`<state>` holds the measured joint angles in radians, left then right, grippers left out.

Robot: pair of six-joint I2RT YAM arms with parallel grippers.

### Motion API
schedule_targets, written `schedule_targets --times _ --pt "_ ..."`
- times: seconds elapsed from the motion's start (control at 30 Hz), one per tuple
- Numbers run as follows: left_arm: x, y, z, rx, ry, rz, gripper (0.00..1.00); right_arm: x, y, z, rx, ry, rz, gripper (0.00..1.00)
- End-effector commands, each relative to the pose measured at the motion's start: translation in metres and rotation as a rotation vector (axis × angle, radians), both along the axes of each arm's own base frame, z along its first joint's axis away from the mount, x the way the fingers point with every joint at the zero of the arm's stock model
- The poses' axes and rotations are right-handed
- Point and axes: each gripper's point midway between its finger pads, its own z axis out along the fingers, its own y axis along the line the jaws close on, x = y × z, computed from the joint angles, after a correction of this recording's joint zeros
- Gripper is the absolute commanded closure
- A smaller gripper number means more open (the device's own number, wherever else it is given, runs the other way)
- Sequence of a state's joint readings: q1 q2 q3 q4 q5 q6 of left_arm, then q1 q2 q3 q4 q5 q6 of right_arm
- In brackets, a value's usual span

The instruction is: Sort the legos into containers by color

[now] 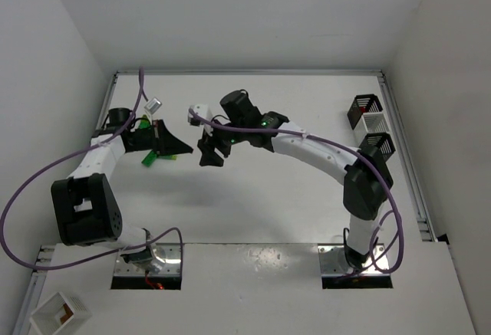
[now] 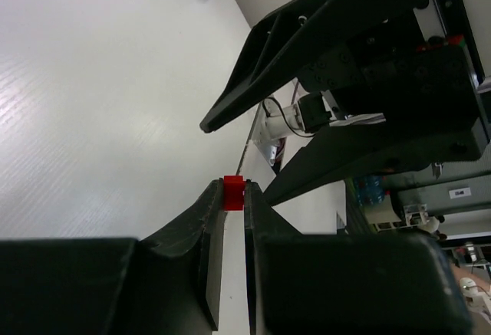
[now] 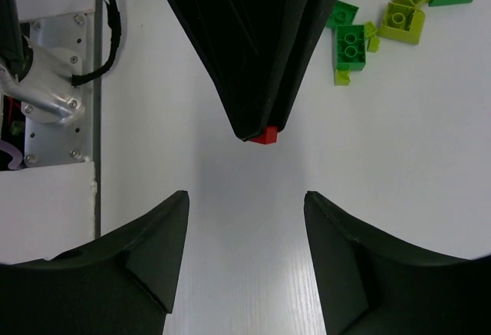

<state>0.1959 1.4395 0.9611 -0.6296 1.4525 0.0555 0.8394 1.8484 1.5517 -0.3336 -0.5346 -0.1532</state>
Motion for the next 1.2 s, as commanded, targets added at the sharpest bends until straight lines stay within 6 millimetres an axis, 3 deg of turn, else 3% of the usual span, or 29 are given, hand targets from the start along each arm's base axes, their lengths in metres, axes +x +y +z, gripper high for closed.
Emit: schedule_targets --times 0.0,0.07,0.17,0.47,0.8,0.87,0.93,0.97,1.1,1.17 --pt "-0.008 -0.005 0.011 -0.04 -0.039 -0.032 1.0 0.008 0.014 0.024 0.04 -0.121 0.012 0.38" --pt "-0.01 -0.005 0.009 -0.044 -0.021 -0.031 1.0 0.009 0.018 0.028 0.06 -0.145 0.027 0.38" --pt "-0.01 -0.005 0.01 -0.046 -0.011 -0.03 1.0 0.006 0.021 0.019 0.064 -0.131 0.058 0.38" --pt "-0.011 -0.005 -0.001 -0.019 0.043 0.008 1.0 0.002 0.049 0.033 0.132 -0.16 0.152 0.42" --pt "-0.011 -0.005 -0.001 -0.013 0.046 0.015 1.0 -0.009 0.055 0.007 0.075 -0.155 0.151 0.51" --pt "-0.011 -0.005 -0.001 -0.013 0.046 0.015 1.0 -0.009 0.053 0.007 0.07 -0.158 0.144 0.56" --pt "-0.011 -0.005 -0.002 -0.022 0.054 0.01 1.0 -0.01 0.049 0.003 0.059 -0.156 0.137 0.66" --pt "-0.011 -0.005 -0.002 -0.022 0.054 0.01 1.0 -0.007 0.05 0.005 0.061 -0.167 0.127 0.77" --pt "-0.01 -0.005 -0.002 -0.02 0.045 0.009 1.0 -0.007 0.047 0.005 0.057 -0.171 0.119 0.94" --pt "-0.011 -0.005 0.0 -0.019 0.036 0.009 0.86 0.001 0.042 0.0 0.039 -0.184 0.095 0.98"
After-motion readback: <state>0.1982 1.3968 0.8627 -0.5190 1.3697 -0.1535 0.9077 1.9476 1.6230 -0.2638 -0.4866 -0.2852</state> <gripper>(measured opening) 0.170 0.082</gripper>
